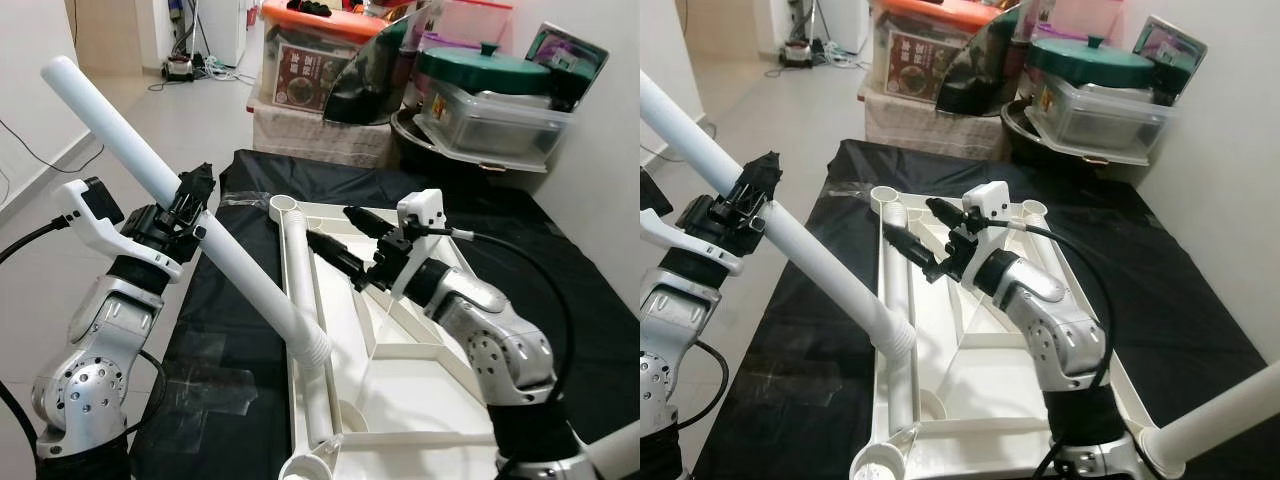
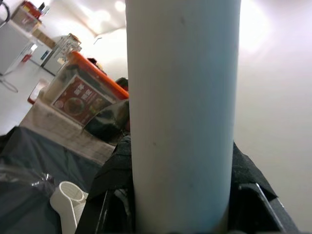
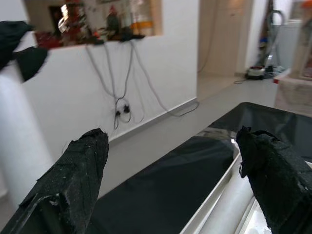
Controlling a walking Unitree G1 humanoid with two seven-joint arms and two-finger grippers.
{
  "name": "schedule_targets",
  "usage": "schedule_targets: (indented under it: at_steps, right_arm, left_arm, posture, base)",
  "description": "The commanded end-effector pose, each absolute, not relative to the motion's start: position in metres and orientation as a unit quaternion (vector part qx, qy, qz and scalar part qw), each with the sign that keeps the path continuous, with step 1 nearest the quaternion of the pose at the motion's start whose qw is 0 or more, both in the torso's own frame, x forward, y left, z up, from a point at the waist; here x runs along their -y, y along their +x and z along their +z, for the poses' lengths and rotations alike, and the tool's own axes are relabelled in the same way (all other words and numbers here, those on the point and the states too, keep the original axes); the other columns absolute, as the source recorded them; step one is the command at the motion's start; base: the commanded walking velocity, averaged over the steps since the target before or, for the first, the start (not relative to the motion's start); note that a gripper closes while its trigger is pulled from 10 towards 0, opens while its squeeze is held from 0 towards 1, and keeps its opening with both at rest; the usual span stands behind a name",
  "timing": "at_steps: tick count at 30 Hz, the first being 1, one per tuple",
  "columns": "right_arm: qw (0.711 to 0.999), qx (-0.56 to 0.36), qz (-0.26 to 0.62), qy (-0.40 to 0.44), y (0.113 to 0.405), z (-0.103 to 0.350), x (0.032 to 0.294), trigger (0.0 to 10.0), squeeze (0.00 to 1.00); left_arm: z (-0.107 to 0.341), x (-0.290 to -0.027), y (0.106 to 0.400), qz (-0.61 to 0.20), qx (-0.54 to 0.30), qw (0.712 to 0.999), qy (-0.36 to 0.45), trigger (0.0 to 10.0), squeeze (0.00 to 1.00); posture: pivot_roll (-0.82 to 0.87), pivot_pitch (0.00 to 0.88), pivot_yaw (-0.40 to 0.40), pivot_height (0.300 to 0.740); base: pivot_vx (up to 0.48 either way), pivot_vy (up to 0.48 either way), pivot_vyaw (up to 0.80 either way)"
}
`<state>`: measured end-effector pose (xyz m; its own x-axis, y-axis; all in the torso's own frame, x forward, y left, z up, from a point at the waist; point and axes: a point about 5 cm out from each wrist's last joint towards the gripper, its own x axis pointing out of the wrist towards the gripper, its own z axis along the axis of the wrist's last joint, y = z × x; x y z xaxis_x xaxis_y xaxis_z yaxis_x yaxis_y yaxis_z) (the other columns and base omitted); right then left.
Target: Building children table
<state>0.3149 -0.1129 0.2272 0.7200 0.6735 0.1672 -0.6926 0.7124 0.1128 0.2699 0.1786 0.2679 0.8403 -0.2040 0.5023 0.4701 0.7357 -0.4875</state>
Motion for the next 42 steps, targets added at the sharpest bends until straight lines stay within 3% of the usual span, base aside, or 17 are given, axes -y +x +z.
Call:
schedule_targets:
  at_steps: [1,11,24,33,42]
  right_arm:
    - [0.932,0.053,0.348,0.089,0.316,0.224,0.119,10.0,0.00]
    - [0.934,0.067,0.340,0.090,0.316,0.229,0.119,10.0,0.00]
    - [0.937,0.077,0.329,0.090,0.317,0.233,0.119,10.0,0.00]
    - [0.935,0.099,0.327,0.096,0.317,0.246,0.126,10.0,0.00]
    - [0.914,0.089,0.385,0.096,0.312,0.262,0.137,10.0,0.00]
  left_arm:
    - [0.274,-0.175,0.269,-0.193,0.222,0.909,-0.296,10.0,0.00]
    - [0.283,-0.173,0.269,-0.215,0.236,0.891,-0.321,10.0,0.00]
    - [0.283,-0.173,0.266,-0.218,0.238,0.889,-0.324,10.0,0.00]
    - [0.288,-0.178,0.263,-0.211,0.259,0.885,-0.326,10.0,0.00]
    - [0.286,-0.177,0.265,-0.221,0.248,0.885,-0.327,10.0,0.00]
  posture:
    - [0.09,0.000,-0.133,0.740]
    - [0.08,0.000,-0.132,0.740]
    - [0.08,0.000,-0.136,0.740]
    - [0.08,0.000,-0.130,0.740]
    - [0.07,0.000,-0.126,0.740]
  base:
    - [0.000,0.000,0.00]
    - [-0.302,0.000,0.00]
    - [-0.423,0.000,0.00]
    - [0.000,0.000,0.00]
    - [0.000,0.000,0.00]
